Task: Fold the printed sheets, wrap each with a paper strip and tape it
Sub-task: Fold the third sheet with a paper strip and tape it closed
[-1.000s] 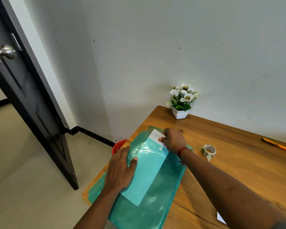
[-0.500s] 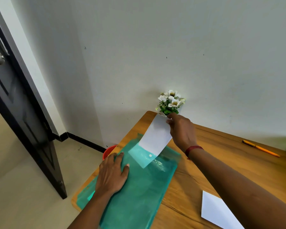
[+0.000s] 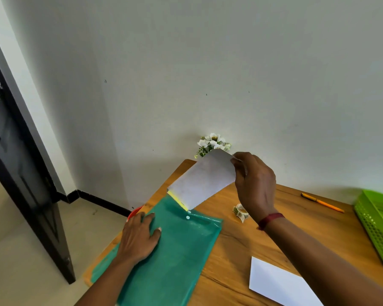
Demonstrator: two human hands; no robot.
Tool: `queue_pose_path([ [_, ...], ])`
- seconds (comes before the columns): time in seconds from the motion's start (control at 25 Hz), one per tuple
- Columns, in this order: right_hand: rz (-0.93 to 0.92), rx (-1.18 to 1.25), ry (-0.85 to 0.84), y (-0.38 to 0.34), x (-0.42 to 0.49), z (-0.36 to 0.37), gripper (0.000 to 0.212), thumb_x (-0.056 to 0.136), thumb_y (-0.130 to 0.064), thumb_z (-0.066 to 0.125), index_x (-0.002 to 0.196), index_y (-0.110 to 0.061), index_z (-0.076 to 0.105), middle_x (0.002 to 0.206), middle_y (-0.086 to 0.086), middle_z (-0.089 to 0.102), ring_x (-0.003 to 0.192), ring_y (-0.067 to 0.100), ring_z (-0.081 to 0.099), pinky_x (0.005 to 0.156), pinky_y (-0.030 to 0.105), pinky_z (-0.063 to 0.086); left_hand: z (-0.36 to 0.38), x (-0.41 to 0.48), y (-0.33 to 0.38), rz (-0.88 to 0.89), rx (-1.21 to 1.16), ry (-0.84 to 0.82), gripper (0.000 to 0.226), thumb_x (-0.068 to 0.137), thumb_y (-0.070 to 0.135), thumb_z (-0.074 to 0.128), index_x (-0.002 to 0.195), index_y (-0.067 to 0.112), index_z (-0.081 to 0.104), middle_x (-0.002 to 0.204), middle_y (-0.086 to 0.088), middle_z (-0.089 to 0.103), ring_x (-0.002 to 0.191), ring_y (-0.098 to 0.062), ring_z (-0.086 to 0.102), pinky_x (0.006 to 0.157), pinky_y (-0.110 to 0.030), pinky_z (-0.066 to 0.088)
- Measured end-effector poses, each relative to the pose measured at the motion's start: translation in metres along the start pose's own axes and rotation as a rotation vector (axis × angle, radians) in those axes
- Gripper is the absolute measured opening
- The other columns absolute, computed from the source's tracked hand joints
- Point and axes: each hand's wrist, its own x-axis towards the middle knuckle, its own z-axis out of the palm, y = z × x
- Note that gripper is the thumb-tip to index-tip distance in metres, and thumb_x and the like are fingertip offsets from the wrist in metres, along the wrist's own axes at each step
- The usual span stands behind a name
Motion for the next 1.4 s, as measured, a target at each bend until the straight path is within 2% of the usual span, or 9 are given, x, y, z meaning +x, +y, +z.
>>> queue_pose_path([
  [0.12, 0.219, 0.149, 0.055, 0.006, -0.015, -0.009, 0.010, 0.093, -0.012, 0.065, 0.103, -0.013, 0.069, 0.088, -0.004, 0.071, 0.077, 0.010, 0.061, 0.061, 0.028, 0.049, -0.014, 0.001, 0.020, 0.041, -0.064, 0.080, 0.055, 0.092, 0.042, 0.059, 0.141, 0.018, 0.052, 0.139, -0.007, 0.052, 0.131, -0.029, 0.044, 0.114, -0.043, 0.028],
  [0.2, 0.431, 0.257, 0.052, 0.011, -0.031, -0.014, 0.005, 0.095, -0.020, 0.063, 0.098, -0.024, 0.065, 0.086, -0.018, 0.066, 0.079, 0.013, 0.065, 0.060, 0.032, 0.052, -0.024, -0.003, 0.048, 0.021, -0.276, 0.122, 0.045, 0.093, 0.035, 0.063, 0.134, 0.017, 0.059, 0.134, -0.004, 0.057, 0.126, -0.025, 0.049, 0.110, -0.041, 0.037],
  [0.32, 0.756, 0.434, 0.058, 0.017, -0.067, -0.018, 0.008, 0.095, -0.024, 0.064, 0.093, -0.030, 0.059, 0.094, -0.006, 0.065, 0.088, 0.022, 0.067, 0.059, 0.043, 0.060, -0.028, -0.020, 0.100, -0.071, -0.680, 0.060, 0.032, 0.093, 0.031, 0.066, 0.123, 0.020, 0.066, 0.123, 0.004, 0.064, 0.117, -0.016, 0.058, 0.101, -0.037, 0.047],
  [0.48, 1.131, 0.704, 0.179, 0.017, -0.119, -0.029, 0.008, 0.096, -0.019, 0.062, 0.102, -0.024, 0.058, 0.107, 0.004, 0.064, 0.098, 0.023, 0.067, 0.059, 0.036, 0.062, -0.025, -0.040, 0.162, -0.295, -1.126, -0.097, 0.013, 0.094, 0.035, 0.063, 0.101, 0.026, 0.069, 0.098, 0.001, 0.072, 0.099, -0.021, 0.067, 0.088, -0.039, 0.054],
  [0.72, 1.472, 0.941, 0.261, 0.021, -0.177, -0.053, 0.029, 0.094, -0.017, 0.063, 0.122, -0.017, 0.054, 0.115, 0.005, 0.063, 0.102, 0.027, 0.062, 0.065, 0.046, 0.062, -0.011, -0.051, 0.216, -0.483, -1.590, -0.320, 0.034, 0.088, 0.026, 0.075, 0.118, 0.023, 0.058, 0.110, -0.005, 0.071, 0.104, -0.023, 0.068, 0.082, -0.038, 0.060],
  [0.88, 1.578, 0.899, 0.143, 0.028, -0.203, -0.071, 0.030, 0.089, -0.013, 0.070, 0.116, -0.017, 0.056, 0.113, 0.006, 0.065, 0.102, 0.031, 0.061, 0.064, 0.051, 0.061, 0.000, -0.052, 0.233, -0.473, -1.460, -0.263, 0.035, 0.090, 0.010, 0.071, 0.120, 0.021, 0.058, 0.112, -0.002, 0.070, 0.104, -0.022, 0.067, 0.091, -0.046, 0.057],
  [1.08, 1.310, 0.582, 0.080, 0.053, -0.216, -0.113, 0.029, 0.086, -0.016, 0.075, 0.104, -0.027, 0.055, 0.109, 0.009, 0.067, 0.094, 0.021, 0.065, 0.059, 0.040, 0.059, -0.012, -0.043, 0.230, -0.068, -1.077, -0.417, 0.024, 0.097, 0.012, 0.061, 0.108, 0.033, 0.066, 0.107, 0.012, 0.073, 0.092, -0.003, 0.069, 0.071, -0.021, 0.056],
  [1.24, 1.096, 0.352, -0.036, 0.071, -0.214, -0.136, 0.048, 0.084, -0.027, 0.077, 0.121, -0.032, 0.047, 0.120, -0.011, 0.059, 0.113, 0.014, 0.056, 0.093, 0.041, 0.051, -0.023, -0.040, 0.229, 0.390, -0.612, -0.643, 0.034, 0.100, 0.014, 0.052, 0.125, 0.034, 0.066, 0.114, 0.025, 0.069, 0.099, 0.007, 0.064, 0.085, -0.020, 0.053],
  [1.4, 0.998, 0.283, -0.141, 0.083, -0.220, -0.146, 0.073, 0.082, -0.032, 0.078, 0.144, -0.026, 0.039, 0.131, -0.013, 0.051, 0.122, 0.007, 0.047, 0.093, 0.032, 0.046, -0.026, -0.041, 0.241, 0.608, -0.255, -0.735, 0.039, 0.102, 0.019, 0.053, 0.137, 0.035, 0.056, 0.131, 0.019, 0.062, 0.115, -0.006, 0.059, 0.092, -0.027, 0.051],
])
